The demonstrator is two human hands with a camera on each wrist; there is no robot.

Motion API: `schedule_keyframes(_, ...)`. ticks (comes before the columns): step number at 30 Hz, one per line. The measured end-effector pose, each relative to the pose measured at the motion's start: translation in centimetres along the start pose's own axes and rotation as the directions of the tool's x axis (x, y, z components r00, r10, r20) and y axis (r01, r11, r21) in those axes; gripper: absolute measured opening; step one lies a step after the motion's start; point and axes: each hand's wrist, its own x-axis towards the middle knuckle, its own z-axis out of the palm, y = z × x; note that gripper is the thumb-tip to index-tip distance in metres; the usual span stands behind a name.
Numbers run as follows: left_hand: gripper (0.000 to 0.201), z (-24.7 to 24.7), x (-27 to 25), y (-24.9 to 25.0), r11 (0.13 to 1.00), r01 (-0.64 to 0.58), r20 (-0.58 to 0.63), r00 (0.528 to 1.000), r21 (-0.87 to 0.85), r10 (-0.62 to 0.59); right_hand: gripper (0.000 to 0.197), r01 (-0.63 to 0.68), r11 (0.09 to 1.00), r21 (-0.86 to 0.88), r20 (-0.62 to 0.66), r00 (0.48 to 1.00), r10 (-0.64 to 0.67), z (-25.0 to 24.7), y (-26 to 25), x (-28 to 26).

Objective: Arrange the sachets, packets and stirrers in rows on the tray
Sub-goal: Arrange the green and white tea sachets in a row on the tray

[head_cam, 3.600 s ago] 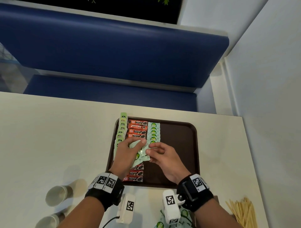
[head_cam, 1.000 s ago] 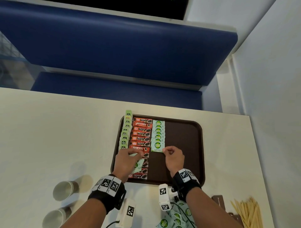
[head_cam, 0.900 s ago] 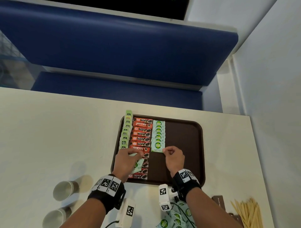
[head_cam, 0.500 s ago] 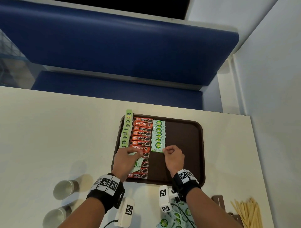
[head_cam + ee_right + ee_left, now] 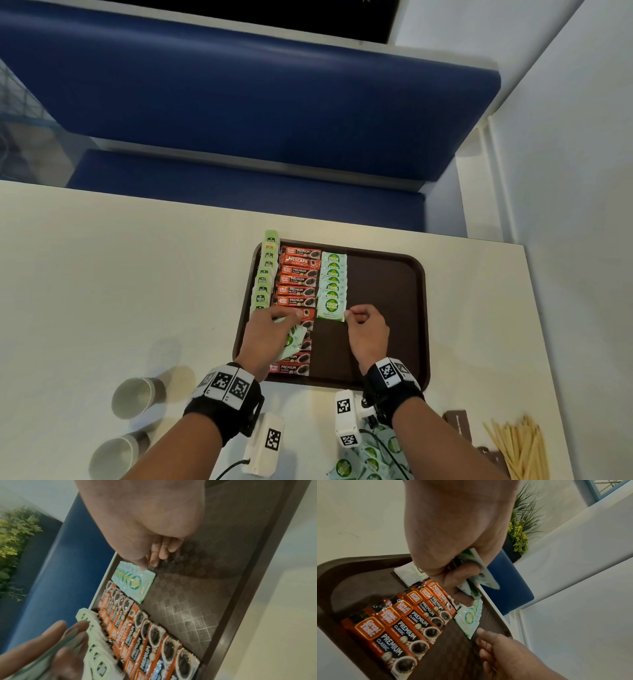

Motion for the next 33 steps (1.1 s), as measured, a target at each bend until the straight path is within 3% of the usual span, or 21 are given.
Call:
schedule_keyframes(2, 0.015, 0.4, -0.1, 0.4, 1.0, -0.025, 0.008, 1.0, -0.018, 0.025, 0.011, -0.008, 0.997, 0.073, 0.014, 1.0, 0.007, -0.6, -1.1, -1.2)
schedule_keyframes(4, 0.016, 0.9, -0.3, 1.0, 0.997, -0.077, 0.006, 0.997, -0.031, 0.078, 0.021, -0.013, 0.987, 0.161, 0.14, 0.99, -0.01, -1.5, -2.5, -3.0)
schedule_keyframes(7, 0.014, 1.8, -0.4, 1.9, 0.985, -0.157, 0.007, 0.987, -0.07, 0.158, 0.044, -0.065, 0.962, 0.265, 0.455, 0.888, -0.065, -3.3, -5.2, -6.1)
schedule_keyframes(9, 0.014, 2.4, -0.4, 2.6, 0.976, -0.163, 0.033, 0.985, -0.141, 0.17, 0.052, -0.088, 0.945, 0.314, 0.557, 0.823, -0.109, -4.1, -6.3, -7.5)
schedule_keyframes(11, 0.018, 2.9, -0.3, 3.0, 0.968, -0.174, 0.053, 0.981, -0.18, 0.187, 0.051, -0.106, 0.931, 0.349, 0.562, 0.819, -0.117, -4.7, -7.1, -7.9)
schedule_keyframes(16, 0.016, 2.5, -0.8, 3.6, 0.95, -0.306, 0.043, 0.95, -0.067, 0.309, 0.026, -0.095, 0.938, 0.333, 0.49, 0.868, -0.086, -6.0, -7.2, -6.5)
schedule_keyframes(20, 0.016, 1.5, -1.1, 2.7, 0.965, -0.254, 0.096, 0.961, -0.059, 0.259, 0.017, -0.044, 0.955, 0.293, 0.442, 0.892, -0.094, -6.8, -6.5, -6.1)
schedule_keyframes(27, 0.013, 1.0, -2.1, 2.6, 0.987, -0.141, 0.215, 0.964, -0.072, 0.154, 0.019, 0.034, 0.944, 0.33, 0.326, 0.934, -0.148, -7.6, -5.4, -5.6)
schedule_keyframes(33, 0.005, 1.2, -1.8, 1.6, 0.978, -0.208, 0.13, 0.97, 0.006, 0.206, 0.019, -0.028, 0.952, 0.305, 0.373, 0.923, -0.092, -7.8, -4.3, -5.6)
